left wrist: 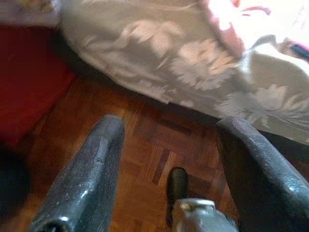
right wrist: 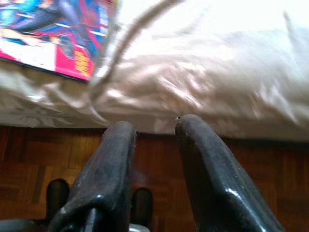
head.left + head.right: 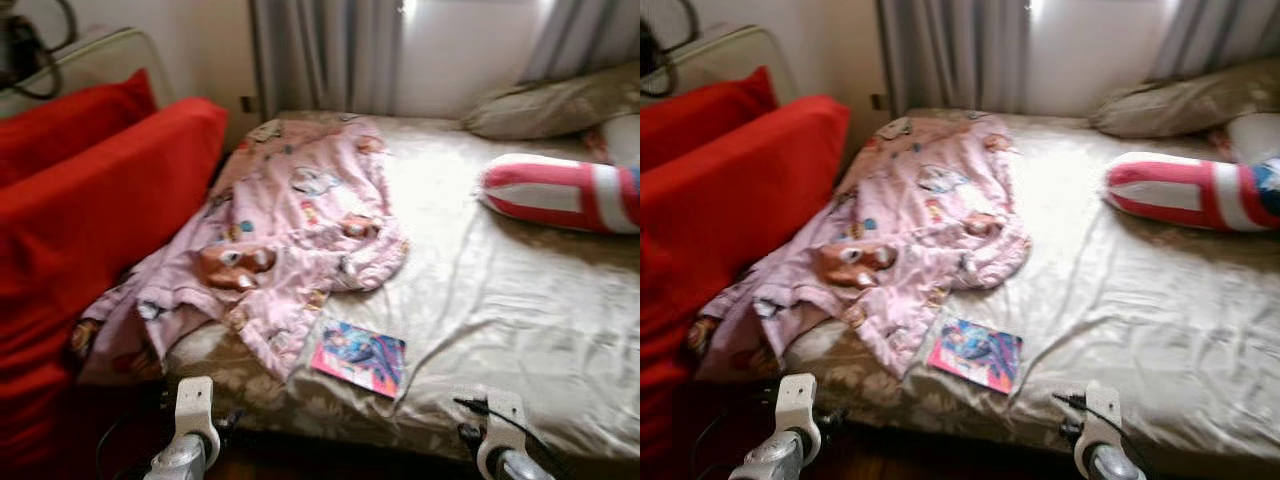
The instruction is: Clean up the room
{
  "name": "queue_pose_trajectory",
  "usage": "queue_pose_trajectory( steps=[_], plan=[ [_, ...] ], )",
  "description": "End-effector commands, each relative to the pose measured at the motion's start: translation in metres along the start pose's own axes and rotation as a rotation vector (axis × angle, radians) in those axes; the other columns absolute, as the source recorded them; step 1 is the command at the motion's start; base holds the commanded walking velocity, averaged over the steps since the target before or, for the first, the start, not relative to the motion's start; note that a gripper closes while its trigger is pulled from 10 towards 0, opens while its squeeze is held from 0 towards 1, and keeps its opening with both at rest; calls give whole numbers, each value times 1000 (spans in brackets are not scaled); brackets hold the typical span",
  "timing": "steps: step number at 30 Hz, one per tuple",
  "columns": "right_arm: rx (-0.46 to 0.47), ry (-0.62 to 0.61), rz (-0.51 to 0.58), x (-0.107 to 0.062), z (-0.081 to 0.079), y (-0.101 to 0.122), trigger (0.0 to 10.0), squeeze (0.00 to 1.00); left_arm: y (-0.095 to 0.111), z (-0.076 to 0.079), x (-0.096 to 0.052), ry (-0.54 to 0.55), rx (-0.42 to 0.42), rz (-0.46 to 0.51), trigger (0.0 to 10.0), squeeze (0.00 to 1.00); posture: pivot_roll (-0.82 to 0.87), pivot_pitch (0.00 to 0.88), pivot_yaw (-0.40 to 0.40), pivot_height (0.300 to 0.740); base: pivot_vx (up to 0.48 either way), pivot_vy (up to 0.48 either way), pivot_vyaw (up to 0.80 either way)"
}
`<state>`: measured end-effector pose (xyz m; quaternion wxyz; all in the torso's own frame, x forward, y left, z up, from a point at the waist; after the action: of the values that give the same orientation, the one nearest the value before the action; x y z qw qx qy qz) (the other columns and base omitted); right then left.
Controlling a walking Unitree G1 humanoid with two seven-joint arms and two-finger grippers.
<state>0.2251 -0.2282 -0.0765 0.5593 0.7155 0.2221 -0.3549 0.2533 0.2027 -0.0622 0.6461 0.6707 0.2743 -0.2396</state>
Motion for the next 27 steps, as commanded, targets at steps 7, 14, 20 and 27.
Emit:
queue_pose_trajectory(
  steps=[7, 14, 20, 27],
  plan=[
    [-5, 14, -6, 0, -2, -2, 10000, 0, -6, -4, -1, 9, 12, -22, 10000, 0, 44, 0, 3, 740, 0, 0, 800],
    [20, -3, 1, 0, -1, -2, 10000, 0, -7, -4, -2, 7, 13, -21, 10000, 0, 45, 0, 2, 740, 0, 0, 343],
    [43, -5, 18, 0, -2, -1, 10000, 0, -6, -4, -1, 6, 9, -21, 10000, 0, 43, 0, 2, 740, 0, 0, 0],
    [36, 2, 18, 0, -2, 0, 10000, 0, -5, -3, -1, 8, 9, -18, 10000, 0, 45, 0, 1, 740, 118, 0, 0]
  ],
)
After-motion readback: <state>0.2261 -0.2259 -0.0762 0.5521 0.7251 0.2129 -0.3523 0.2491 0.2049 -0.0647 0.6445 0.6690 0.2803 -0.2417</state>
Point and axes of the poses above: a point about 5 cm out from each wrist's last joint towards the gripper, its own x axis pointing out of the wrist towards the gripper, its own y axis along the axis of the wrist's last joint, z = x × y, the point moved 2 cm from there along x, pointing out of the wrist towards the gripper, and after that the axes turned 7 degrees about x, right-handed, at the moved point
